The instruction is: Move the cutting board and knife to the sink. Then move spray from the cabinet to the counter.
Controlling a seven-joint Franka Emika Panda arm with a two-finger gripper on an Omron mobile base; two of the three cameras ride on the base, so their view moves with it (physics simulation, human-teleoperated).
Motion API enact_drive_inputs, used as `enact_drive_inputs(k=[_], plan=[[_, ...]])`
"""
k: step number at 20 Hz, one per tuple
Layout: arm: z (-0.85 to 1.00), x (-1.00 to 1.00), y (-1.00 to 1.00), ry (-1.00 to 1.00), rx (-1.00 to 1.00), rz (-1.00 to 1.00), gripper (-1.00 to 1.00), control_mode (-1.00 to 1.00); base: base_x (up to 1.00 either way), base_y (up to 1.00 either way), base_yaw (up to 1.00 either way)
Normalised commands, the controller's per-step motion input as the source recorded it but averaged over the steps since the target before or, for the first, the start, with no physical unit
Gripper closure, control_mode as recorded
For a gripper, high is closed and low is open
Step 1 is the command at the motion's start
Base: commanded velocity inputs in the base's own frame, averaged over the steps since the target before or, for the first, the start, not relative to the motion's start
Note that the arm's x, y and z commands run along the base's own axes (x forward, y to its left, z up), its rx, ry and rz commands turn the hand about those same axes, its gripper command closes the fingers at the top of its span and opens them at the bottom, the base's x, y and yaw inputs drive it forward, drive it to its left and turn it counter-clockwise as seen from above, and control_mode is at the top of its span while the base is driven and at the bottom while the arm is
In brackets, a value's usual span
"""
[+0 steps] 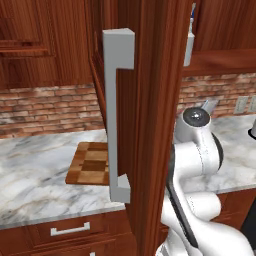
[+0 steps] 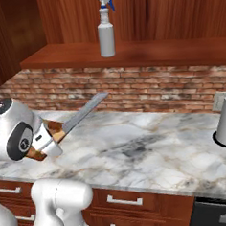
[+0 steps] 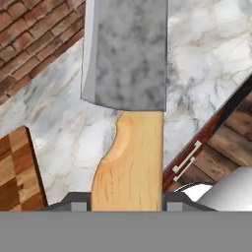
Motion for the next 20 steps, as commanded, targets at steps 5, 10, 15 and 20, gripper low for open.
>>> enact_drive_inputs(k=[5,10,15,20], plan=[[0.07,-0.06,0.0,-0.09,0.0,-0.01,1.0,1.0,-0.05,0.0,0.0],[0.0,0.0,0.0,0.0,0.0,0.0,1.0,1.0,-0.54,0.15,-0.77],[0.0,0.0,0.0,0.0,0.0,0.0,1.0,1.0,-0.07,0.15,-0.99],[0.0,0.0,0.0,0.0,0.0,0.0,1.0,1.0,0.0,0.01,-1.0]])
